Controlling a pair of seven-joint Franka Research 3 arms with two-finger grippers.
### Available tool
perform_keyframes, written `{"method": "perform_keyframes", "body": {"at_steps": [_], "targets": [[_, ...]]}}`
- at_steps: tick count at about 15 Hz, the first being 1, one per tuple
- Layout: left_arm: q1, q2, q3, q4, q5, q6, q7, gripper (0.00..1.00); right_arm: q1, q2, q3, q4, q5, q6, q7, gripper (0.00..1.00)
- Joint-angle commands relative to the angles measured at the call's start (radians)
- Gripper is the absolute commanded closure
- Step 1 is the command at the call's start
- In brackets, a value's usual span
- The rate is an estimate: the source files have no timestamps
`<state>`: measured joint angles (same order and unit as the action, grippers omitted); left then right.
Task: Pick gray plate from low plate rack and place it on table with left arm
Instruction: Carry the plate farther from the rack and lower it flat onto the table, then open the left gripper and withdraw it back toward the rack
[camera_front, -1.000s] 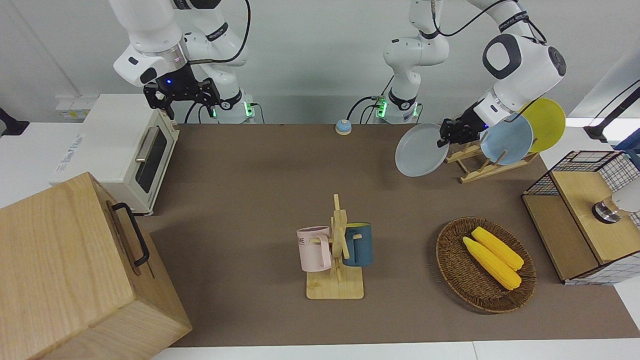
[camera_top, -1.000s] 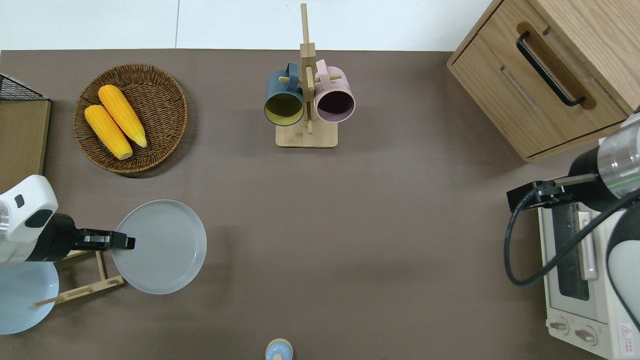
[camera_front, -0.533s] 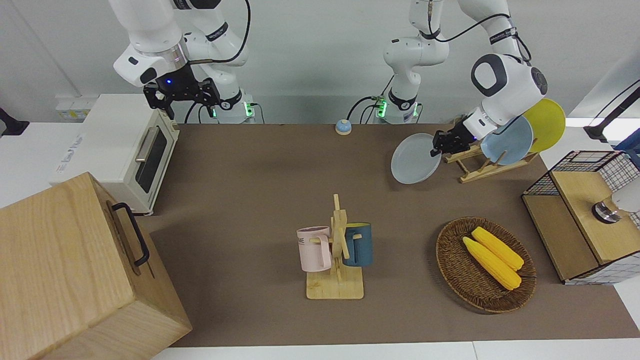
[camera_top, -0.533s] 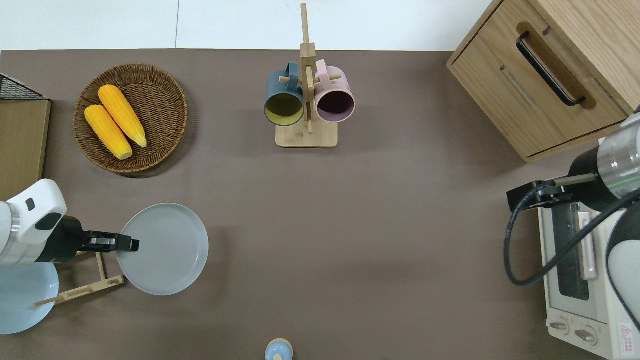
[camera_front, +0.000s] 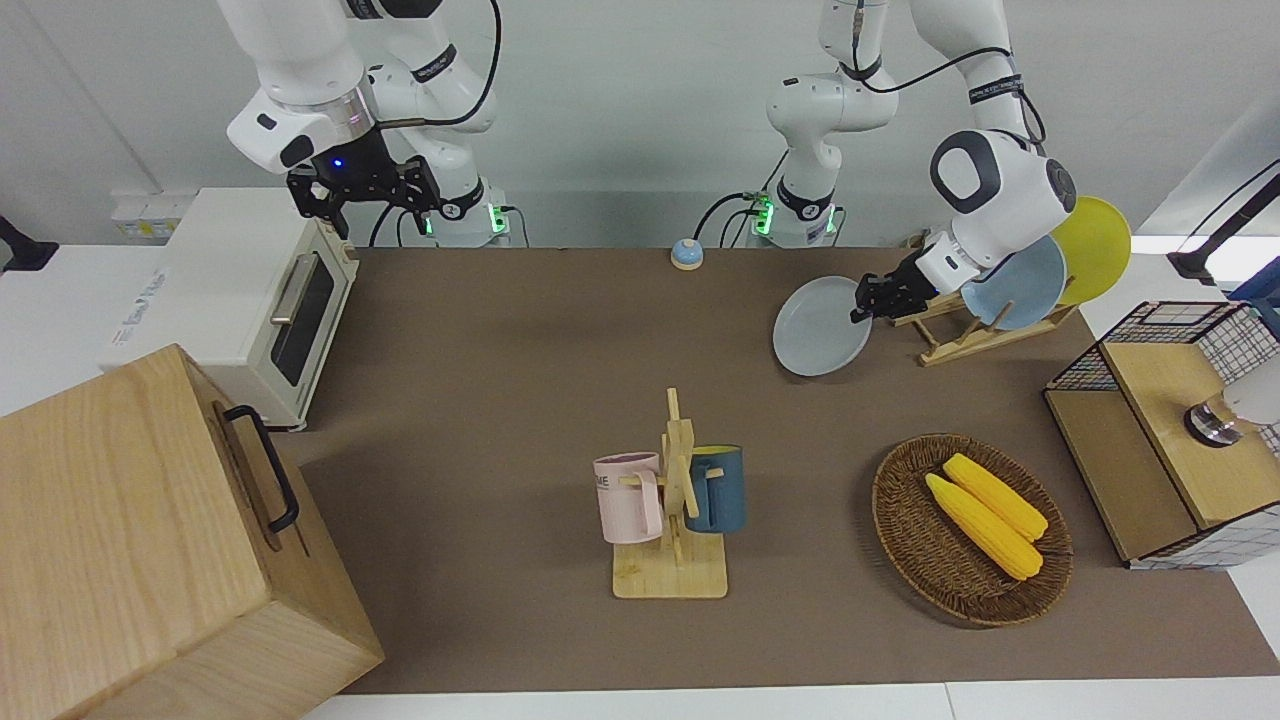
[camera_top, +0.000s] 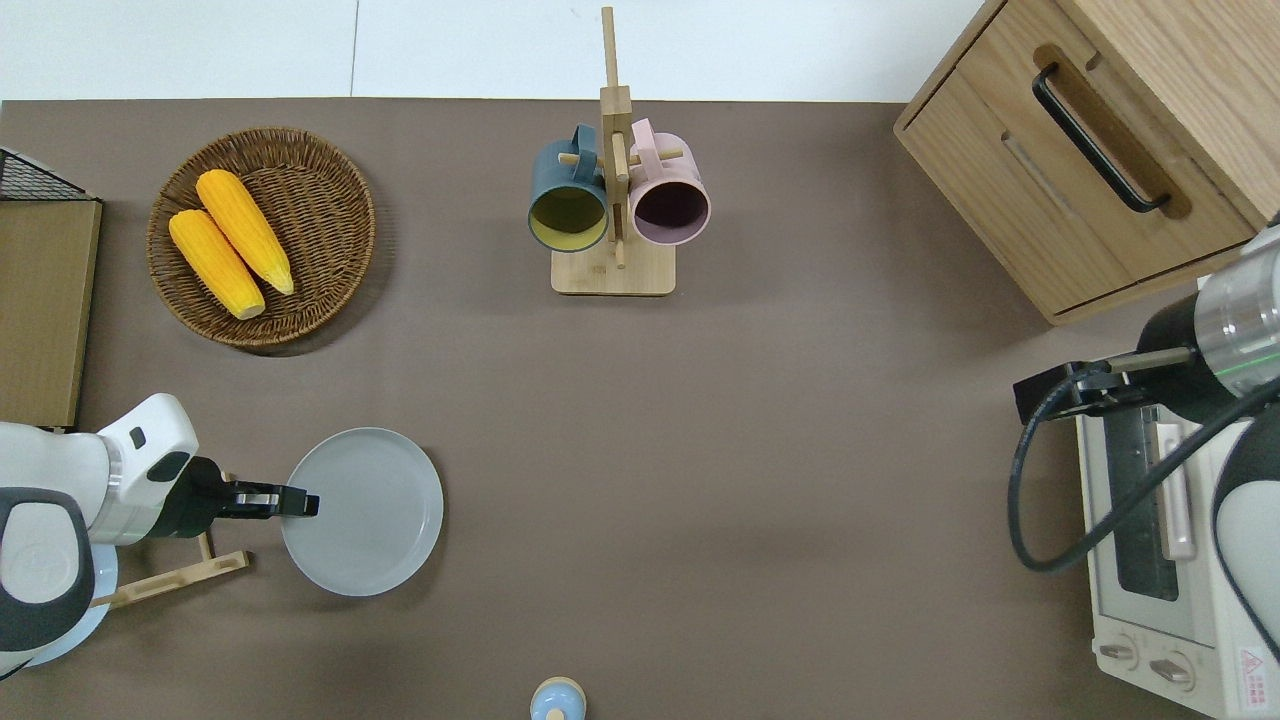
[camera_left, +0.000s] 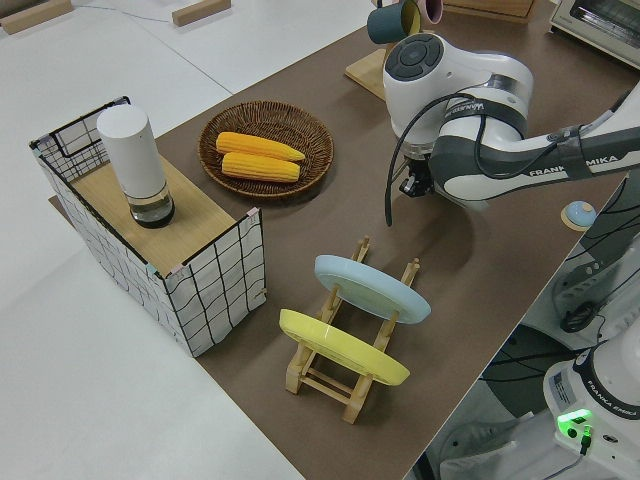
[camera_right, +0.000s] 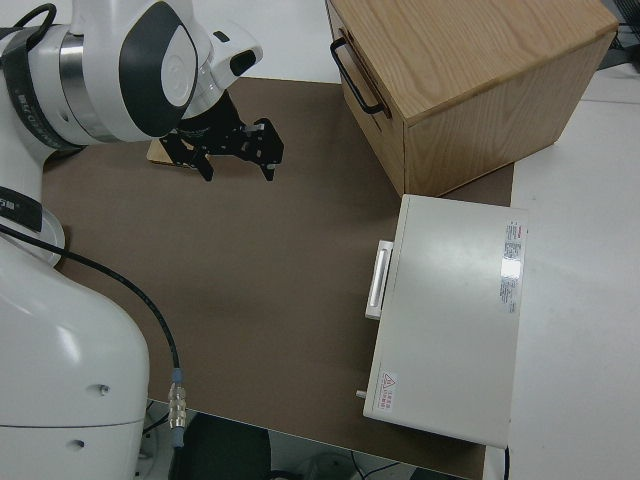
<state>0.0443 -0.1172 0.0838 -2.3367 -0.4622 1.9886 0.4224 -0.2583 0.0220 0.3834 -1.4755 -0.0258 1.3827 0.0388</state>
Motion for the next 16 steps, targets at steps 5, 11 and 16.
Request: {"method": "perform_keyframes", "body": {"at_steps": [5,11,16], "targets": [[-0.007,0.004,0.008,-0.009,-0.023,0.026,0.022,0.32,-0.024,-0.004,0.022,0.007,-0.006,-0.011,0.012,0.017],[-0.006,0.002,0.010,-0.004,-0.020,0.026,0.022,0.16,-0.024,-0.002,0.022,0.007,-0.006,-0.011,0.012,0.017],[-0.006,-0.009,0.011,0.016,-0.001,0.021,-0.008,0.11,-0.024,-0.002,0.022,0.007,-0.006,-0.011,0.012,0.017]]}}
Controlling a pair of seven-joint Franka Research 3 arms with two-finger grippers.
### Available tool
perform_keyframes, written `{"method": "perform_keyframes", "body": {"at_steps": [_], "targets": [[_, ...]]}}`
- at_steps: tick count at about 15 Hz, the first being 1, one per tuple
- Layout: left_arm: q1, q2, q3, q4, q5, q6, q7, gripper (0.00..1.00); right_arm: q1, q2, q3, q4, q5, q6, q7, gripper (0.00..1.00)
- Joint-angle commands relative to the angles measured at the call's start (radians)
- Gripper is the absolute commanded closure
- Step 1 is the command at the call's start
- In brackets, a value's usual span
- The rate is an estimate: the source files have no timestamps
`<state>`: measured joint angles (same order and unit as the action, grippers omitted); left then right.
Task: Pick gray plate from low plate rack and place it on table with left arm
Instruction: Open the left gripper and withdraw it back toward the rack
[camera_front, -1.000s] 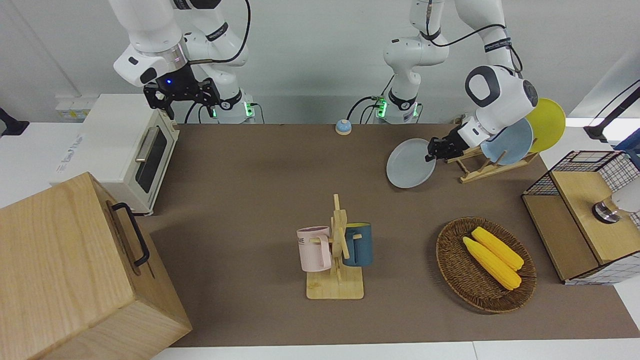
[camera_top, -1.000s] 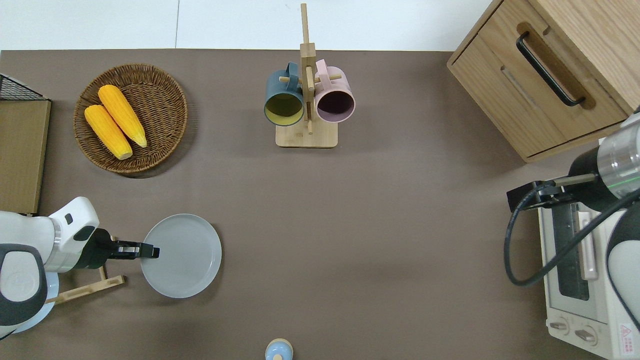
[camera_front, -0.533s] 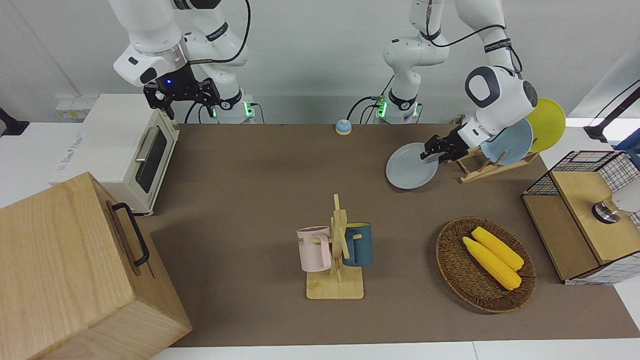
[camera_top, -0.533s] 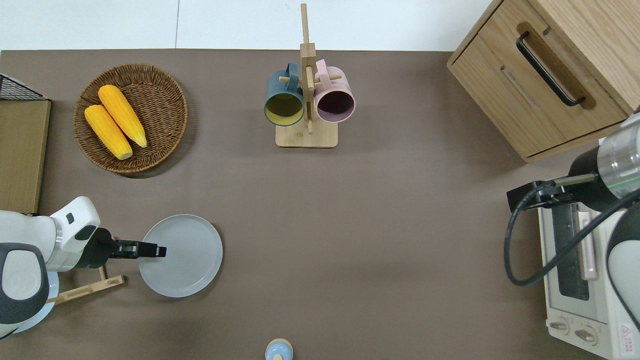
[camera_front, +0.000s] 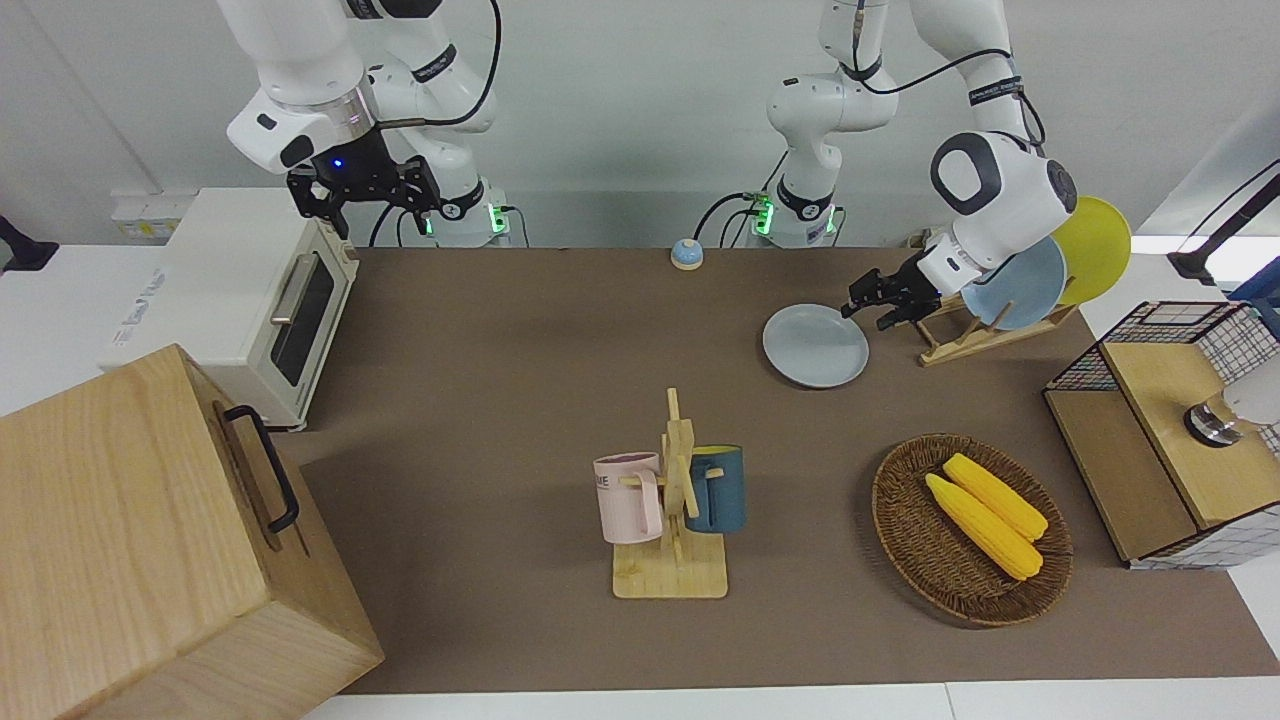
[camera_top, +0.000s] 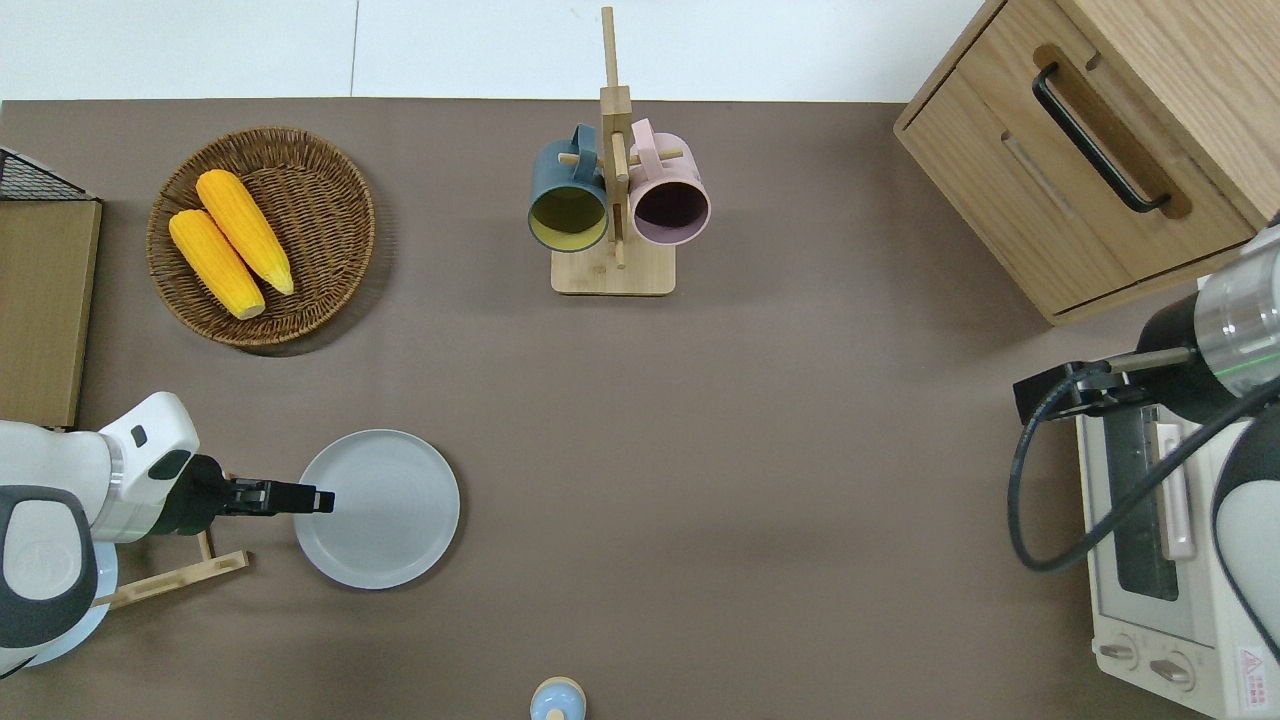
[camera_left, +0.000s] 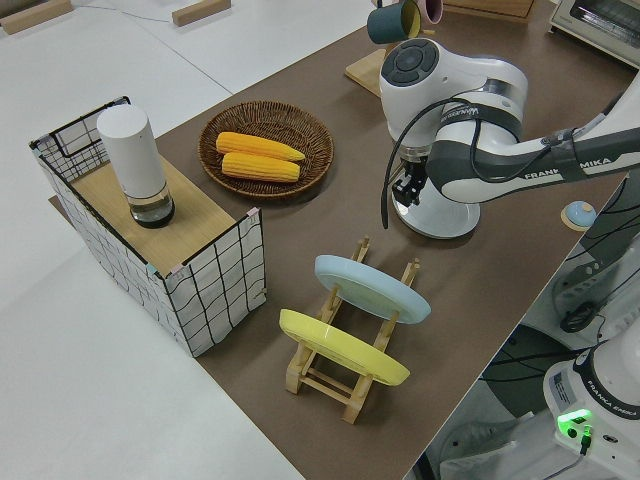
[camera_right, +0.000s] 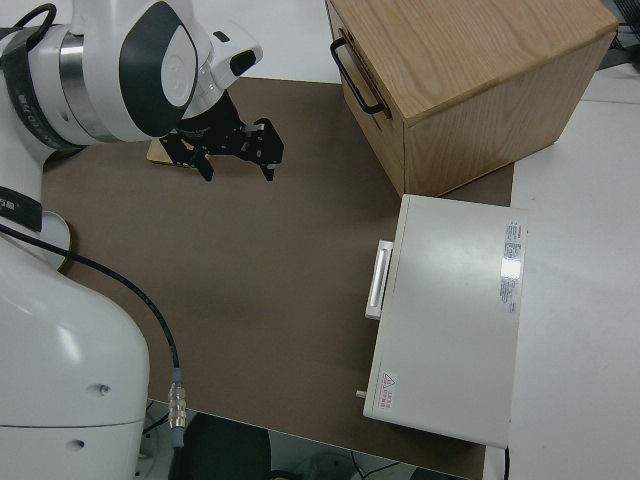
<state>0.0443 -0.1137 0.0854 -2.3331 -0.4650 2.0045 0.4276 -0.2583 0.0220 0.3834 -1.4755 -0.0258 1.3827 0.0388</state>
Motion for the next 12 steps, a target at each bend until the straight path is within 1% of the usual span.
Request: {"method": "perform_keyframes", "body": {"at_steps": [1,3,4,6,9,10,12], "targets": [[-0.006,-0.018,0.010,0.021,0.017,0.003,-0.041,0.11,-0.024,-0.004,0.022,0.007,-0.006,-0.011,0.012,0.017],[-0.009,-0.024,0.005,0.061,0.084,-0.013,-0.113,0.09,-0.024,-0.002,0.022,0.007,-0.006,-0.011,0.012,0.017],[-0.009,-0.029,-0.004,0.084,0.119,-0.027,-0.148,0.06,-0.024,-0.002,0.022,0.007,-0.006,-0.011,0.012,0.017],[-0.009,-0.032,-0.027,0.132,0.167,-0.053,-0.200,0.03,-0.024,-0.002,0.022,0.007,-0.006,-0.011,0.012,0.017],[-0.009,-0.030,-0.065,0.222,0.247,-0.102,-0.283,0.02,-0.024,-0.002,0.020,0.007,-0.006,-0.011,0.012,0.017],[-0.009,-0.030,-0.078,0.256,0.264,-0.130,-0.321,0.02,-0.024,-0.004,0.020,0.007,-0.006,-0.011,0.012,0.017],[-0.009,-0.023,-0.084,0.331,0.267,-0.179,-0.372,0.02,-0.024,-0.004,0.022,0.007,-0.006,-0.011,0.012,0.017]]}}
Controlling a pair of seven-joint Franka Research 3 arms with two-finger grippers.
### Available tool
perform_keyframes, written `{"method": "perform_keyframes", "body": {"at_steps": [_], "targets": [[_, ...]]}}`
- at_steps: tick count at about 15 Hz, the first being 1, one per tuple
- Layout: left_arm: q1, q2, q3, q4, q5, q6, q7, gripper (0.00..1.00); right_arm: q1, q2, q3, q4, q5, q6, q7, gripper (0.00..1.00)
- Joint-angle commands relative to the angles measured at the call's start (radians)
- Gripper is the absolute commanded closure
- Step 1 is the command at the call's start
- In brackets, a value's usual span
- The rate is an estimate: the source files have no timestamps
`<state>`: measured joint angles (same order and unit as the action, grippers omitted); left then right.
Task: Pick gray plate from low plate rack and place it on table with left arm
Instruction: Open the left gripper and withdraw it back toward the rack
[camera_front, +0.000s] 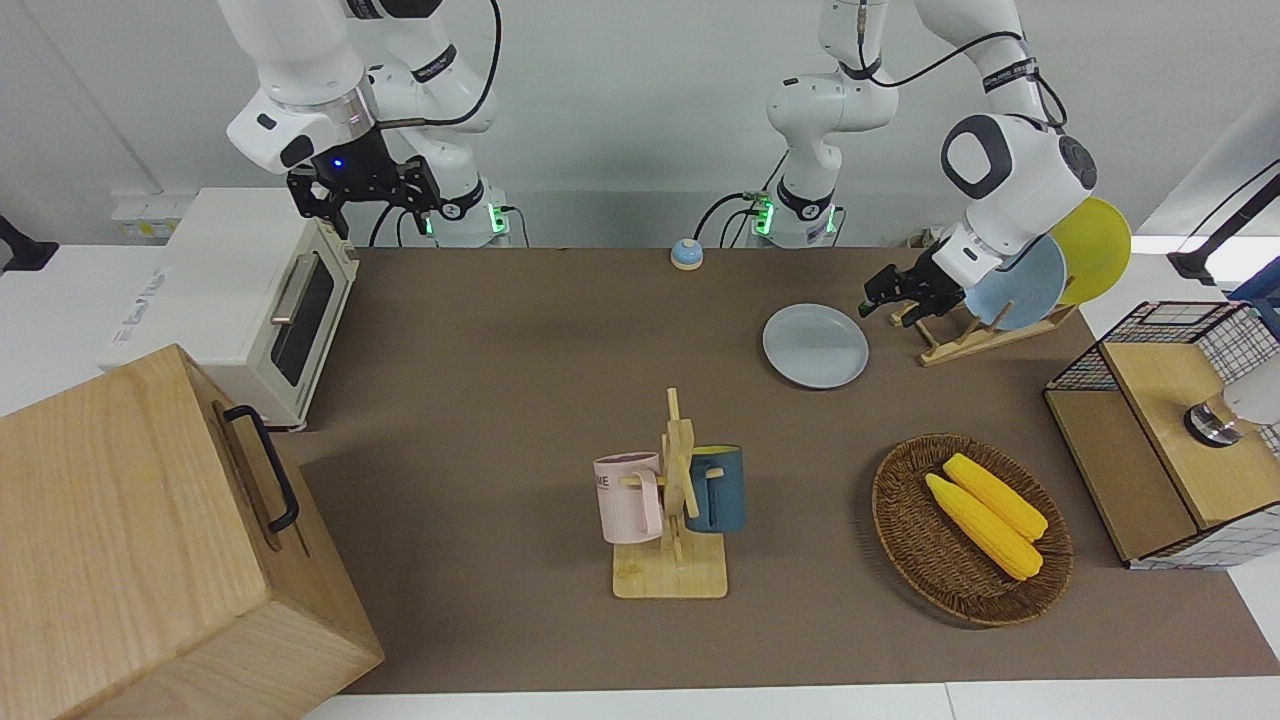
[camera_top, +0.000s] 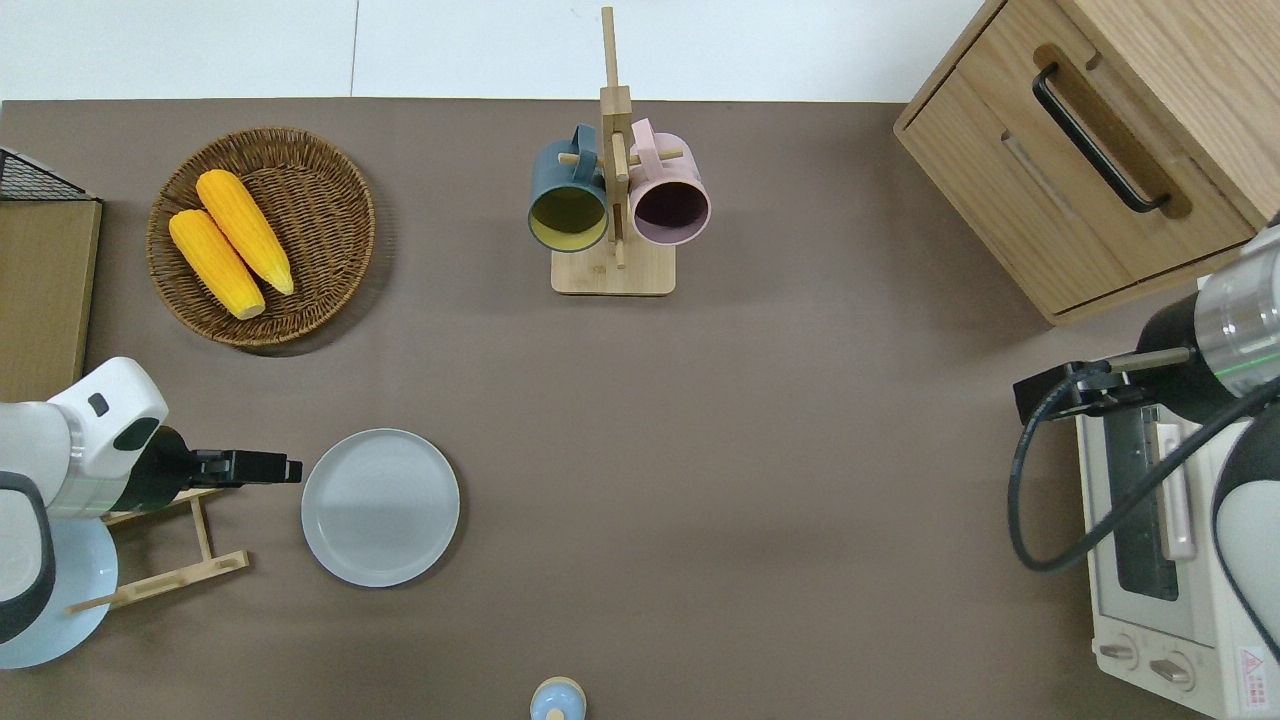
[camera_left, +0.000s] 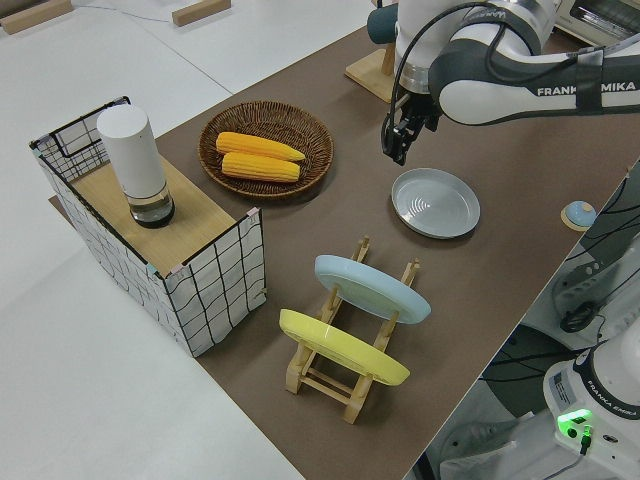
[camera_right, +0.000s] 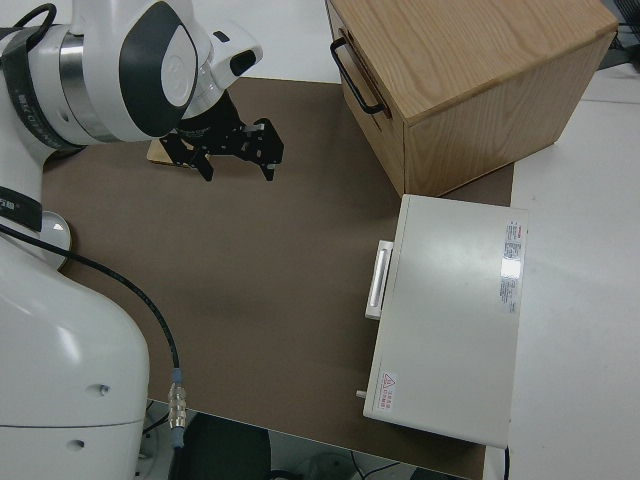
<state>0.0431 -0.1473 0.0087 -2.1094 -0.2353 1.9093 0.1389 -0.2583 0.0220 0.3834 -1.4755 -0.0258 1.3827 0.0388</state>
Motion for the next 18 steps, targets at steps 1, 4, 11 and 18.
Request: {"method": "perform_keyframes", "body": {"at_steps": [1,4,11,18], "targets": [[-0.008,0.014,-0.012,0.144,0.054,-0.117,-0.087,0.02,-0.024,-0.002,0.022,0.007,-0.006,-0.011,0.012,0.017],[-0.008,0.017,-0.029,0.224,0.114,-0.174,-0.088,0.01,-0.024,-0.002,0.022,0.007,-0.006,-0.011,0.012,0.017],[-0.008,0.022,-0.081,0.385,0.198,-0.294,-0.159,0.01,-0.024,-0.002,0.022,0.007,-0.006,-0.011,0.012,0.017],[-0.008,0.028,-0.093,0.414,0.202,-0.328,-0.162,0.01,-0.024,-0.002,0.020,0.007,-0.006,-0.011,0.012,0.017]]}}
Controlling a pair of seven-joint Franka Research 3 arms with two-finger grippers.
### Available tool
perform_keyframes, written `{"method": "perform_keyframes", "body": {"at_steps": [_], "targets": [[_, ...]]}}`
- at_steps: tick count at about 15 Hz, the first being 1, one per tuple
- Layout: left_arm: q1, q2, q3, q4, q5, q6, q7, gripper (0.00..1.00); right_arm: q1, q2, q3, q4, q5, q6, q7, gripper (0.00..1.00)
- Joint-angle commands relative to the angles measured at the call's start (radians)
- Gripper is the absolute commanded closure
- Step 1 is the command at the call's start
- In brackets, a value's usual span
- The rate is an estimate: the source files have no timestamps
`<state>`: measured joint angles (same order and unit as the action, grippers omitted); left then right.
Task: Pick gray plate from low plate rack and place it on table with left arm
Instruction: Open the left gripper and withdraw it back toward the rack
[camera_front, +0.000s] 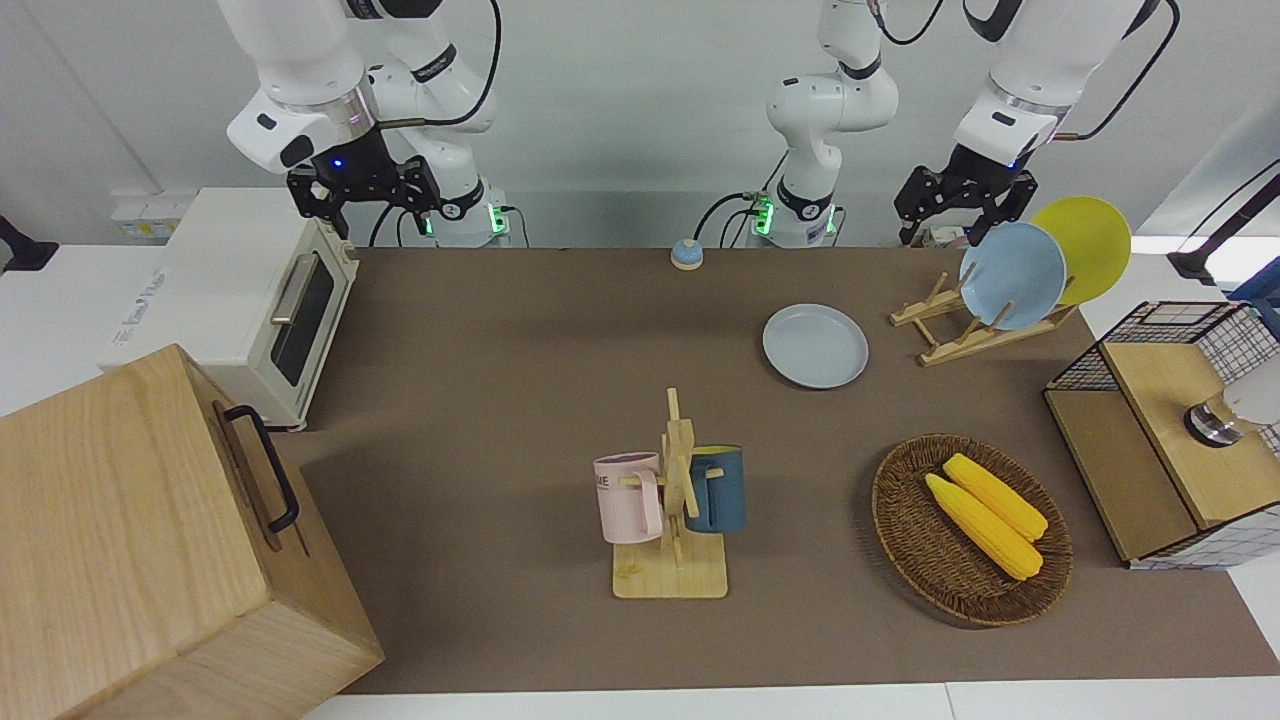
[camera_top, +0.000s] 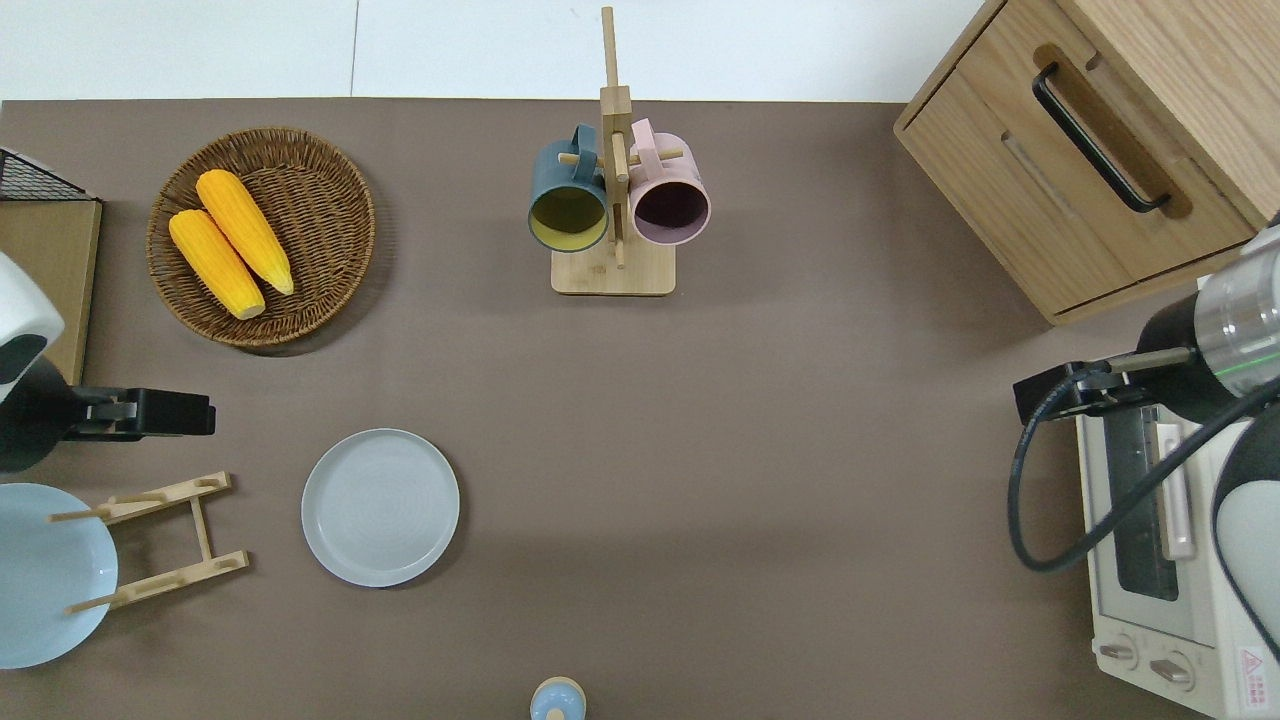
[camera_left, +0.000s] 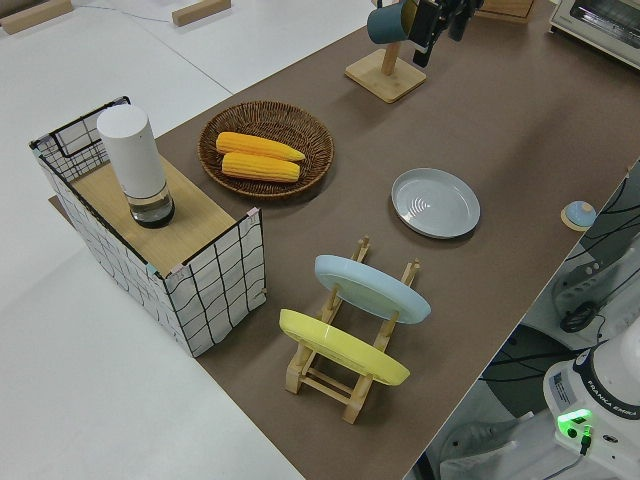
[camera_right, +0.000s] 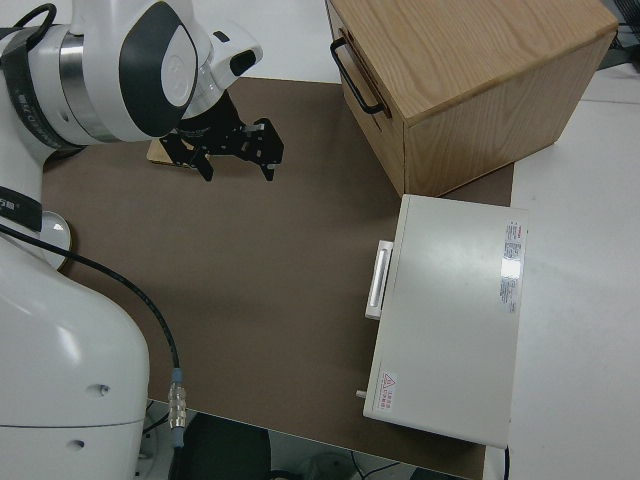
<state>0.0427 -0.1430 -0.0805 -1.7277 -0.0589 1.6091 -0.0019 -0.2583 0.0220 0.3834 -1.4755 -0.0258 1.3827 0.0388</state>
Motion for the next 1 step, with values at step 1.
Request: {"method": "perform_keyframes", "body": {"at_steps": [1], "targets": [[-0.007,0.023,-0.007,0.033,0.025,-0.028,-0.021,0.01,-0.024,-0.002,0.022,0.007,-0.006,-0.011,0.012,0.017]]}}
